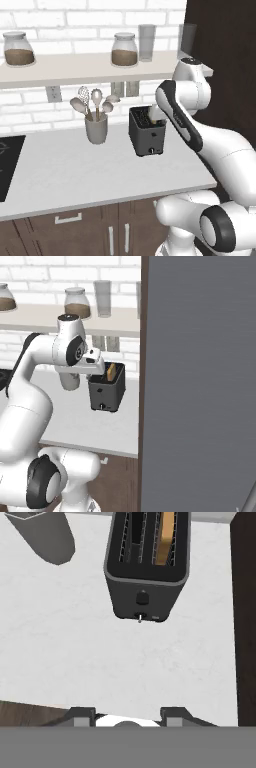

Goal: Start the toaster. Once the lever pops up, take the bread to the plate on the dining counter.

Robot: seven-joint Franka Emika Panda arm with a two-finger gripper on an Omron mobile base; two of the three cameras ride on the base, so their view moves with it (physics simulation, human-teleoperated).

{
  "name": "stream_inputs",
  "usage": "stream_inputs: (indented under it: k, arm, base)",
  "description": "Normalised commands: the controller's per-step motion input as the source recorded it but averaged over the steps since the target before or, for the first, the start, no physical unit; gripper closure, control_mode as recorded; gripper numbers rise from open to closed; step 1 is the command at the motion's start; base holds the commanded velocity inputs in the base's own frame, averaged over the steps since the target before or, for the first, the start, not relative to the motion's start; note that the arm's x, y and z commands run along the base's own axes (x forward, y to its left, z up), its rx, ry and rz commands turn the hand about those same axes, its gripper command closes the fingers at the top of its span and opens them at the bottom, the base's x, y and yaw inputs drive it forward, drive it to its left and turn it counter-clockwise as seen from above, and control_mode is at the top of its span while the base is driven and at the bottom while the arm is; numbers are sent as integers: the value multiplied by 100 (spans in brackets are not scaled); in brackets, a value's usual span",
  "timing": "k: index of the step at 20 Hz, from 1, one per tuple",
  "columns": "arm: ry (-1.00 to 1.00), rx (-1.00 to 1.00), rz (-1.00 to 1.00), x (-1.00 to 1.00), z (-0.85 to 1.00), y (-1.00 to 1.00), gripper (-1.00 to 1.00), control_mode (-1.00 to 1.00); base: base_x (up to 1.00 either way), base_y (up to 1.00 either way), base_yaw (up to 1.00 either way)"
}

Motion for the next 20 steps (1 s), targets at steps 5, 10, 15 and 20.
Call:
stream_inputs:
  k: [5,10,15,20]
  arm:
    - [-4,-2,0,-6,-31,0,-100,-100]
    - [-15,-9,-4,-6,-92,0,-100,-100]
    - [-5,-4,-2,21,-69,0,-100,-100]
    - [0,2,-2,49,-4,-1,-100,-100]
  base:
    - [0,0,0]
    - [0,0,0]
    - [0,0,0]
    - [0,0,0]
